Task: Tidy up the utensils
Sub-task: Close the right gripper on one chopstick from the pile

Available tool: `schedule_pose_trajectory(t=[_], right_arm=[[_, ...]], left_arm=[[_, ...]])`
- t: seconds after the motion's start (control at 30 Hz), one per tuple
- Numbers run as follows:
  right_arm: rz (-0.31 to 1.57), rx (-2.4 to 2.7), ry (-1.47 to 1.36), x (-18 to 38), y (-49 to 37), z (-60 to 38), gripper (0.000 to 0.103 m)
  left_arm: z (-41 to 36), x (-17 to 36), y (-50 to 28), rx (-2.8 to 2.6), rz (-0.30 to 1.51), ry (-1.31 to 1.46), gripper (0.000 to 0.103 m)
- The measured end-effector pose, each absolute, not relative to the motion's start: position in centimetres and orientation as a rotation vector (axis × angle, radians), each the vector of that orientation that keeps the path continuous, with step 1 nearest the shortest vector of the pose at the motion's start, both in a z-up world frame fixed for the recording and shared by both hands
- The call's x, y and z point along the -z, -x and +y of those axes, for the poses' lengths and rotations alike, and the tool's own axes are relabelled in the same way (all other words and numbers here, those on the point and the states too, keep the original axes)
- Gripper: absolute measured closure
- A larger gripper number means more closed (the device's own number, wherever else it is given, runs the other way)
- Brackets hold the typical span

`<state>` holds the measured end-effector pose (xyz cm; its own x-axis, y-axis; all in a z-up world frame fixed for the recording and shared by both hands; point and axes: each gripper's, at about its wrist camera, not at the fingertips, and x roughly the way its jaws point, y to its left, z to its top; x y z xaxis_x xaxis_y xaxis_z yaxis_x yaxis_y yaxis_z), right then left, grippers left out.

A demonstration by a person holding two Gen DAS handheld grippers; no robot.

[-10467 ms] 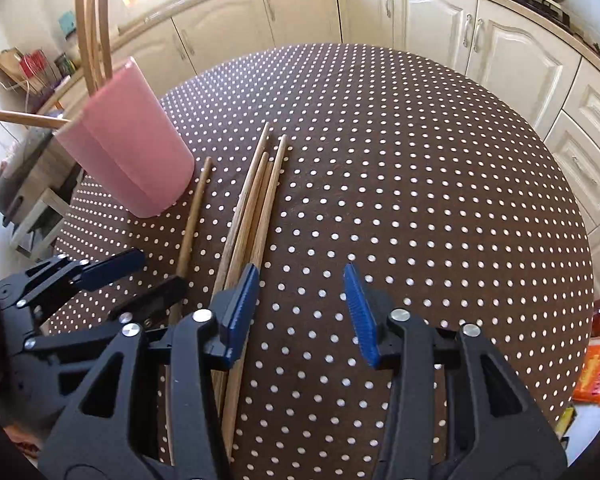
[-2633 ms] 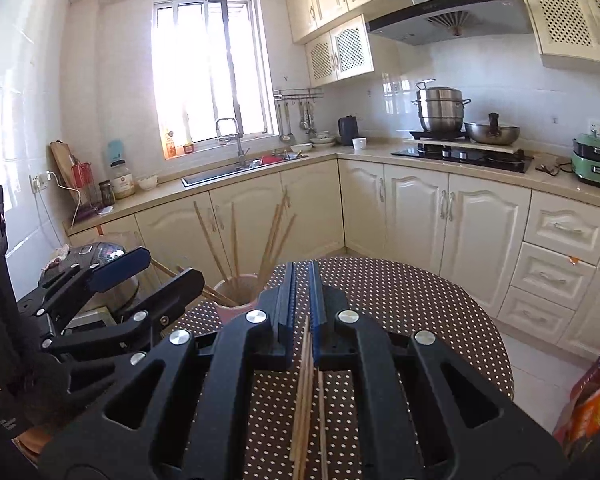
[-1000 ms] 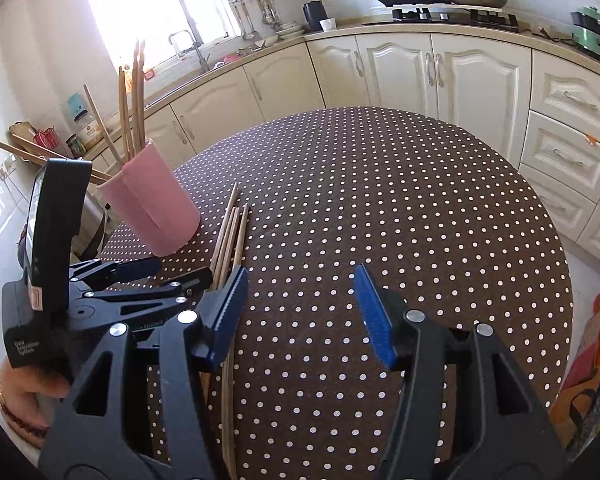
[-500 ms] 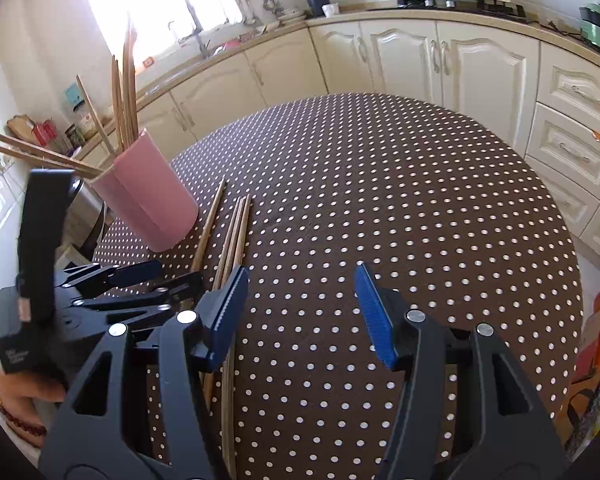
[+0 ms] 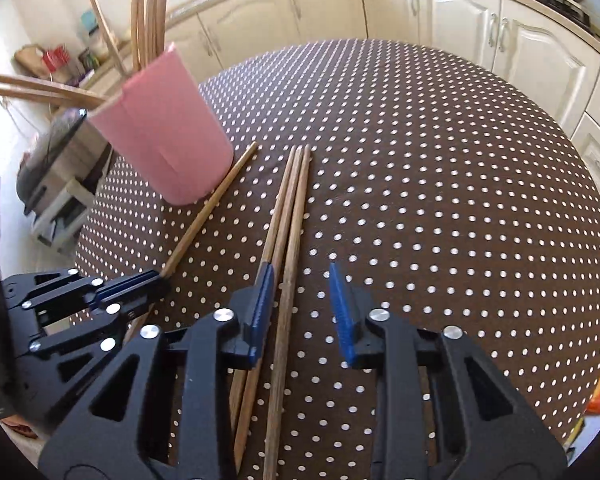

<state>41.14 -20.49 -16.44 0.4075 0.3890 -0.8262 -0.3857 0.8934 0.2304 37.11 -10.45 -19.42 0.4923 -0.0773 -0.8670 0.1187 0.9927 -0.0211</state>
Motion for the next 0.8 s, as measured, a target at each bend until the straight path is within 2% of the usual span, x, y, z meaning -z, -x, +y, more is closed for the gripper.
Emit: schedule_pose_trajectory(t=[0.13,0.7,0.77,0.8], right_arm=[[1.078,-0.458,0.048,16.7,-41.5,-19.4,0.081],[1.269,-0.431,0.181,16.1,-47.1,-14.6,0.082],[1.272,-0.415,0.201,16.1,-47.4,-13.8,0.083],[1.269,-0.404,0.212,16.0,-47.6,-13.5,0.088]], left_arm=[[-9.5,19.2,-37.4,0.163,1.091,0.033,0.097],[-10.8,18.7,-43.3,0.167,1.091,-0.023,0.097],[-11.0,18.7,-44.3,0.178,1.09,-0.021,0.097],[-10.8,18.7,-44.3,0.181,1.091,-0.016,0.097]])
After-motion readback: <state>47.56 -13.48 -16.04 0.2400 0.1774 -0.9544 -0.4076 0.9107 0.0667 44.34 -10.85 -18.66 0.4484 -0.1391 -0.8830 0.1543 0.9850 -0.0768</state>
